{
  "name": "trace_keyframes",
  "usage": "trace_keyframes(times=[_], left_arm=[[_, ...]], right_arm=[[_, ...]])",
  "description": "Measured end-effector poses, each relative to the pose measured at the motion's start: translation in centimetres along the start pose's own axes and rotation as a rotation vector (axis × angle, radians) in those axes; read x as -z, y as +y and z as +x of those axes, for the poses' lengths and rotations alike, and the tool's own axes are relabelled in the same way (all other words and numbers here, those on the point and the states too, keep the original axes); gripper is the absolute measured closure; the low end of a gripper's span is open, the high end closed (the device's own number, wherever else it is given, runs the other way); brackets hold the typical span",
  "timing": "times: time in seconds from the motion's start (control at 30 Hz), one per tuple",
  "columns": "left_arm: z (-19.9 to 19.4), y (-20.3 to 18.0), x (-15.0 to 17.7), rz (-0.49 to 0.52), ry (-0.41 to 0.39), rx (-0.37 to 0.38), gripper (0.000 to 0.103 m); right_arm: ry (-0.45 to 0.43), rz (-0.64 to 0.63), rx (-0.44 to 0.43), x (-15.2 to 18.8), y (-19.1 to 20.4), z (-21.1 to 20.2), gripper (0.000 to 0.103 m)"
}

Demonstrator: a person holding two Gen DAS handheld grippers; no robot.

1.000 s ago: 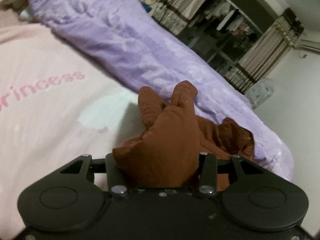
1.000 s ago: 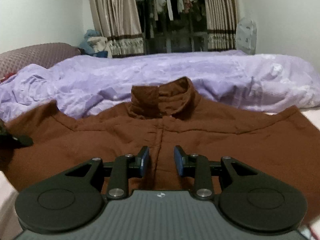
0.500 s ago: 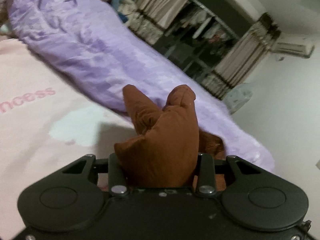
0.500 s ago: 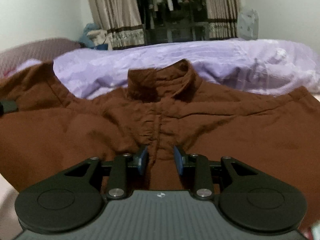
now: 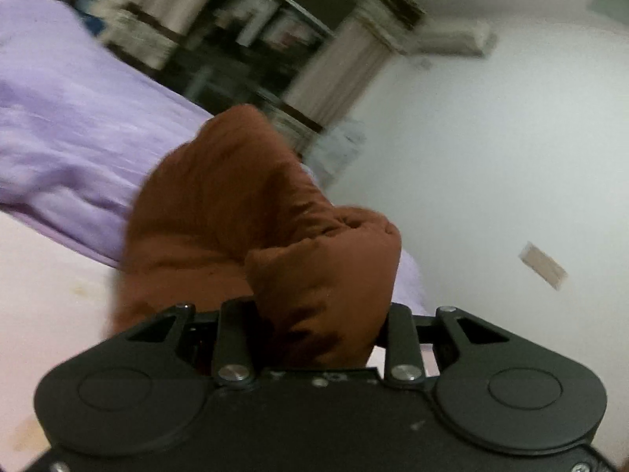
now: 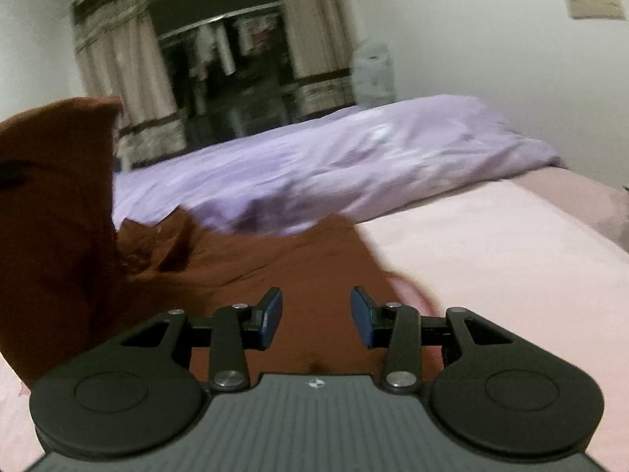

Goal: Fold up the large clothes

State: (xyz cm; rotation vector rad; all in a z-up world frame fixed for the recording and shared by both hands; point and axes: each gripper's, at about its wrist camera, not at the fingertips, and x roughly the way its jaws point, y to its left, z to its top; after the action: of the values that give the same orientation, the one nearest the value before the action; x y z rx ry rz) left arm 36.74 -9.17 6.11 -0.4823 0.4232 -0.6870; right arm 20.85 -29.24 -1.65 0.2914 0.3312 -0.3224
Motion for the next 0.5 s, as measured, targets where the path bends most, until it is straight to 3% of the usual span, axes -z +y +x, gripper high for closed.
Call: trace_keyframes(times=[0.13, 0.23, 0.33, 0.4, 0.5], left_arm=[[6.8, -2.6, 5.1, 0.031, 0.151, 0.027, 0.074], [11.8, -1.8, 9.6, 0.037, 0.279, -0.049, 0.074], [14.0, -1.3, 12.4, 0.116, 0.309, -0.082, 0.070], [14.0, -1.9, 12.5, 0.175, 0.279, -0.097, 0.058], [14.1, -2.4, 11.5, 0.115, 0.321, -0.027, 0.029]], right_arm=[[0.003, 0.066, 0.048, 0.4, -4.1, -0.7, 0.055], [0.020, 0.110, 0.071, 1.2, -6.4, -0.7, 0.055], [0.033, 0.143, 0.081, 1.6, -8.0, -0.6, 0.055], [0.036, 0.153, 0.085, 1.7, -8.4, -0.6, 0.055], [0.035, 0.166, 0.082, 1.6, -8.3, -0.6, 0.055]])
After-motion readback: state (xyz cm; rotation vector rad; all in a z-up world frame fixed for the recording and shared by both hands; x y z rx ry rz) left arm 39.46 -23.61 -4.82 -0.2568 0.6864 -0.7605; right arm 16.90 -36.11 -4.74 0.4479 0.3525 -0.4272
